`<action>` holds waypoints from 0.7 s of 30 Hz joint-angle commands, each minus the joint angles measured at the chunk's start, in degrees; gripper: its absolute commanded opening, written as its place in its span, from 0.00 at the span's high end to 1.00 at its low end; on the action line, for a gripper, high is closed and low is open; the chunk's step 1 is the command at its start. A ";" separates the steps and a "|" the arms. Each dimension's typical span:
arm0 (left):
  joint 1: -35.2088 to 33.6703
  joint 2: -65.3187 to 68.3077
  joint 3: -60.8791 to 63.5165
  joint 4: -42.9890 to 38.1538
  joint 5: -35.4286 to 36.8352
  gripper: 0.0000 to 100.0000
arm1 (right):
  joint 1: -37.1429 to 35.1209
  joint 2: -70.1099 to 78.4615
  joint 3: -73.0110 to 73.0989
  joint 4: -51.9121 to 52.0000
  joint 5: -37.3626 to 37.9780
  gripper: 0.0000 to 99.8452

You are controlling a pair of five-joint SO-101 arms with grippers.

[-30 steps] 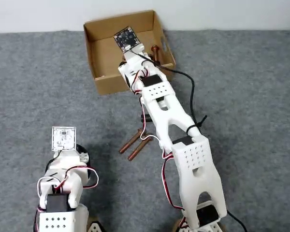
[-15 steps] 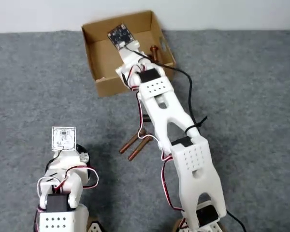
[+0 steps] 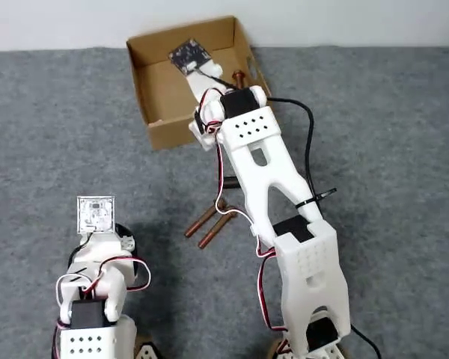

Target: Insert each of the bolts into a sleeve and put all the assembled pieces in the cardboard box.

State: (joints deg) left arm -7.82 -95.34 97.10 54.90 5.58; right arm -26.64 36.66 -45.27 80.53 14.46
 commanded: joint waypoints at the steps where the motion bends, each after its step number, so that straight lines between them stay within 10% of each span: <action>1: -0.62 0.00 -0.31 -1.23 -0.53 1.00 | 0.04 -4.09 -2.81 5.41 0.62 0.84; 21: -0.62 0.00 -0.31 -1.23 -0.53 1.00 | 0.04 6.64 -2.90 18.24 20.57 0.84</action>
State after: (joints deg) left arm -8.18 -95.34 97.10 54.90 5.58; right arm -26.55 42.64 -45.63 100.04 33.27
